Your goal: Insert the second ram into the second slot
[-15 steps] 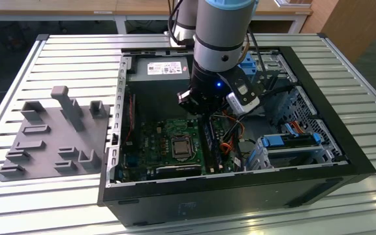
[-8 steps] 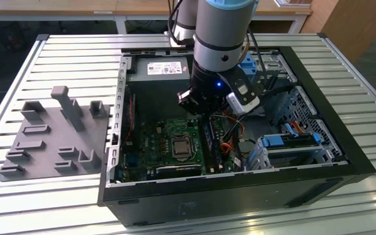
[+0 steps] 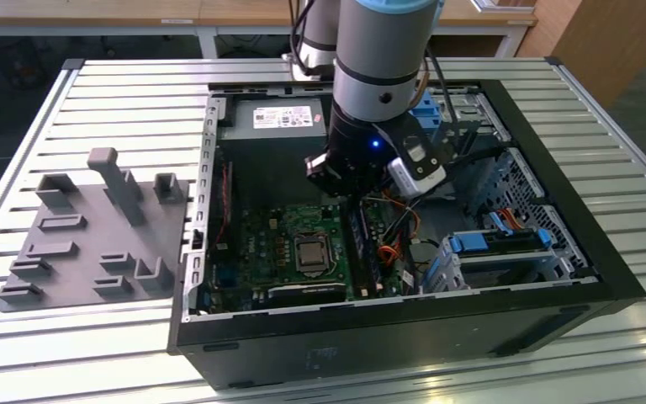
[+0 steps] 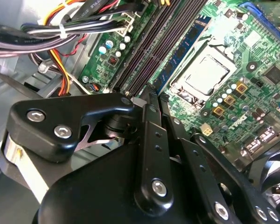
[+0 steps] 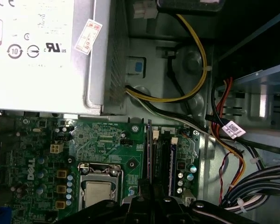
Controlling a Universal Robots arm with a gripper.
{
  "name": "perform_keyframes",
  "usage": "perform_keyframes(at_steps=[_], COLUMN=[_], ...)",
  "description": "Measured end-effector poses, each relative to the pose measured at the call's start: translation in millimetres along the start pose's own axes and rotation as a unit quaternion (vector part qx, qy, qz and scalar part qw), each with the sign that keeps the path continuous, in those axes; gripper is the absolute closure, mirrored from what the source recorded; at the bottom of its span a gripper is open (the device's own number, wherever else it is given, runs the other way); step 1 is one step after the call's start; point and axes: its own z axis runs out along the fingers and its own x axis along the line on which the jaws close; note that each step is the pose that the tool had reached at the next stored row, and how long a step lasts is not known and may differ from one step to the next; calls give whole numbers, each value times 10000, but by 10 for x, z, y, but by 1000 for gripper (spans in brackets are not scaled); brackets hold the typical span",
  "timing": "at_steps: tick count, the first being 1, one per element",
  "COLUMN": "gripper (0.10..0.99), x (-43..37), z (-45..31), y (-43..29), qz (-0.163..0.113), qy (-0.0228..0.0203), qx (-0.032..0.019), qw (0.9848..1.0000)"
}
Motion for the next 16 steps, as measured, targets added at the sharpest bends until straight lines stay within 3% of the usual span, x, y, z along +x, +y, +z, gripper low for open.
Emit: perform_keyframes(at_steps=[2,16], gripper=[949,949], x=[0,-3], z=[1,60], y=[0,-9], qz=[105,116], qy=[-2,0], qx=[15,72], qw=[9999,9999])
